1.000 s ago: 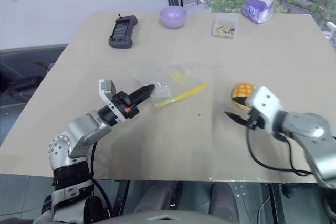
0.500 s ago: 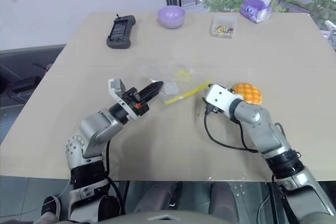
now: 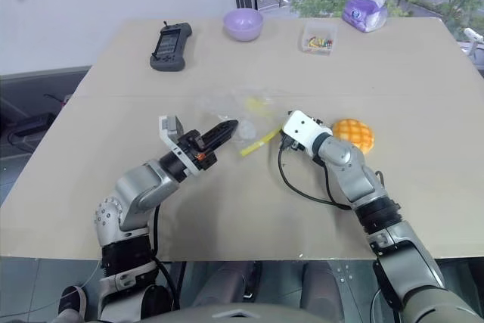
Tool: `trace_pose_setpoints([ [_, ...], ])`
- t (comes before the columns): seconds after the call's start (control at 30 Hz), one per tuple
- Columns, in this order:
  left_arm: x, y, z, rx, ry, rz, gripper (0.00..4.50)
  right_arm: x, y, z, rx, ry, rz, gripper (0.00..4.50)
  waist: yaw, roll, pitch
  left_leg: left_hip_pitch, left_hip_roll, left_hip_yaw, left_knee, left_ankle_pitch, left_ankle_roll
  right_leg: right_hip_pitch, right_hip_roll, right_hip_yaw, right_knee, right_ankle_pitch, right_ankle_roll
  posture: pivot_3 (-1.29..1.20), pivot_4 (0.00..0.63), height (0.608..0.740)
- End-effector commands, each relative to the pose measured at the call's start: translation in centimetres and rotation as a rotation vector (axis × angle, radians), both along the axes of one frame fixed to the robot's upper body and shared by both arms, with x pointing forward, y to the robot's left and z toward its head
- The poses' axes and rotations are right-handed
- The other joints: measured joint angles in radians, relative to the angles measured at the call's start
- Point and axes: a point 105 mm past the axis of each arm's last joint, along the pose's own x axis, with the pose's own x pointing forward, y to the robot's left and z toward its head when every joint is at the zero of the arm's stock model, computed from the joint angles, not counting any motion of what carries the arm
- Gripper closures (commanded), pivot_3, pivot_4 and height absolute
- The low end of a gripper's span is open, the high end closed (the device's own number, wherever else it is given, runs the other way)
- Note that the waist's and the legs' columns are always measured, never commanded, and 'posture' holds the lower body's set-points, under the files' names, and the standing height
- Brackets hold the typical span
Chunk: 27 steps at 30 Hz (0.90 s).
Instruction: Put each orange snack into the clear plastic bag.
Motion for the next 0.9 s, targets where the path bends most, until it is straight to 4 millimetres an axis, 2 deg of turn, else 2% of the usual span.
trace_pose_setpoints([
  [0.03,-0.5,0.0,1.1,-0.018,-0.057,-0.02,4.43,-0.2,0.0,0.4,-0.029,-0.04,0.032,2.05,-0.002,0.0,0.0,0.0,0.0,0.0,0.0,0.0,0.0,0.0,0.0,0.0,0.0,0.0,0.0,0.0,0.15,0.74],
  [0.13,-0.5,0.0,1.1,-0.019,-0.059,-0.02,4.43,-0.2,0.0,0.2,-0.038,-0.037,0.044,2.05,-0.009,0.0,0.0,0.0,0.0,0.0,0.0,0.0,0.0,0.0,0.0,0.0,0.0,0.0,0.0,0.0,0.15,0.74],
  [0.43,-0.7,-0.1,0.9,-0.017,-0.057,-0.03,4.43,0.6,0.5,1.3,0.036,-0.073,0.024,2.05,-0.017,0.0,0.0,0.001,0.001,0.001,0.0,0.0,0.0,-0.001,0.001,0.002,0.001,0.0,0.0,0.0,0.15,0.74],
  [0.53,-0.9,-0.1,0.7,-0.013,-0.057,-0.032,4.5,0.8,0.4,1.6,0.053,-0.088,0.016,2.83,-0.016,0.0,0.0,0.001,0.001,0.001,0.0,0.0,0.0,-0.001,0.001,0.002,0.001,0.0,0.0,0.0,0.15,0.74],
  [0.63,-1.1,0.0,0.5,-0.007,-0.054,-0.035,4.5,0.9,0.5,1.8,0.065,-0.097,0.015,4.24,-0.017,0.0,0.0,0.001,0.001,0.002,0.0,0.0,0.0,-0.001,0.001,0.002,0.001,0.0,0.0,0.0,0.15,0.74],
  [0.67,-1.1,0.0,0.4,0.0,-0.051,-0.035,4.5,0.9,0.5,1.8,0.064,-0.099,0.016,4.45,-0.017,0.0,0.0,0.001,0.001,0.002,0.0,0.0,0.0,-0.001,0.001,0.002,0.001,0.0,0.0,0.0,0.15,0.74],
  [0.8,-1.1,0.5,0.2,0.044,-0.054,-0.04,4.5,1.0,0.2,2.0,0.064,-0.095,0.012,4.45,-0.017,0.0,0.0,0.001,0.001,0.002,0.0,0.0,0.0,-0.001,0.001,0.003,0.002,0.0,0.0,0.0,0.15,0.74],
  [0.9,-0.9,1.8,0.4,0.148,-0.068,-0.019,4.5,1.1,-0.4,2.3,0.031,-0.091,-0.011,4.45,-0.017,0.0,0.0,0.001,0.001,0.002,-0.001,0.0,0.0,-0.002,0.002,0.003,0.002,0.0,0.0,0.0,0.15,0.74],
])
